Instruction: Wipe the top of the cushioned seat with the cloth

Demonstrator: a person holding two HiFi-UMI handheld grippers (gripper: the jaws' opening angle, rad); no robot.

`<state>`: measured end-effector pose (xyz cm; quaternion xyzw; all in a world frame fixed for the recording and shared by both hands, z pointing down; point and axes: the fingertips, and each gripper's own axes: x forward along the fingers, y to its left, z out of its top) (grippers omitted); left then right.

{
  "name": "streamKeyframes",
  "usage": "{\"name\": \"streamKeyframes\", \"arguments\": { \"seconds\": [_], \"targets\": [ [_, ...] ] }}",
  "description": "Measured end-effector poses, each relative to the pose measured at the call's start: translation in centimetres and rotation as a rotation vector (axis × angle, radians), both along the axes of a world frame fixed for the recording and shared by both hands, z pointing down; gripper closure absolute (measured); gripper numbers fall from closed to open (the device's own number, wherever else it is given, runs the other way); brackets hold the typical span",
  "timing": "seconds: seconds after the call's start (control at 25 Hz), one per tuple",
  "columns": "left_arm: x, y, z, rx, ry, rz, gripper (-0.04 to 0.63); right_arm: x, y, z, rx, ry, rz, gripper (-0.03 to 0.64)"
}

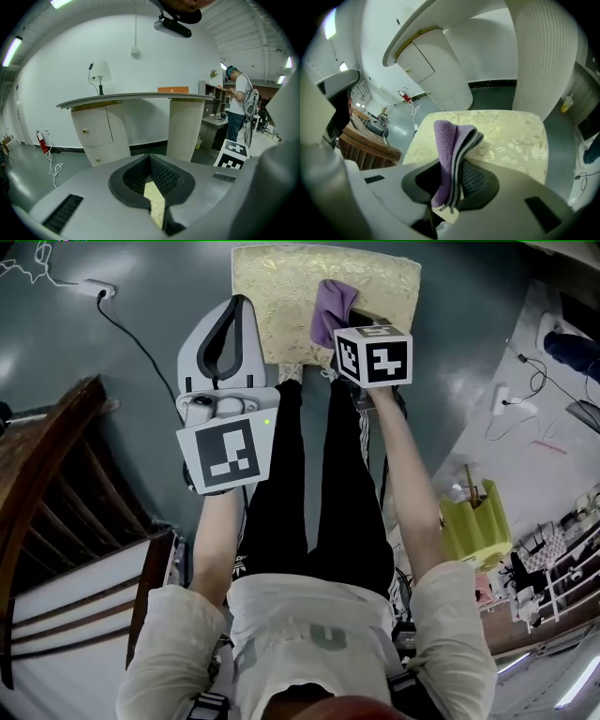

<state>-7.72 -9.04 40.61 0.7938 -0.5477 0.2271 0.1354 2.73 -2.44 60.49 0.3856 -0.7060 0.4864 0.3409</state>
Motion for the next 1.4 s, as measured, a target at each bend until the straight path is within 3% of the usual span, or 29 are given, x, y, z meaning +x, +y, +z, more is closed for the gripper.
{"name": "streamKeyframes", "arguments": {
  "seconds": [0.6, 1.16, 1.4],
  "targets": [
    [4.9, -1.4, 0.2, 0.017, -0.002, 0.089, 0.603, 13.8, 1.4, 0.1, -0.015, 0.161, 0.078, 0.527],
    [6.3, -0.9, 0.7, 0.012, 0.007, 0.109, 0.603, 19.2, 2.3, 2.0, -0.057, 0.316, 0.058, 0.528],
    [5.7, -0.9, 1.0, 0.010, 0.000, 0.096, 0.603, 19.5, 2.7, 2.7, -0.075, 0.340, 0.056, 0.528]
  ]
}}
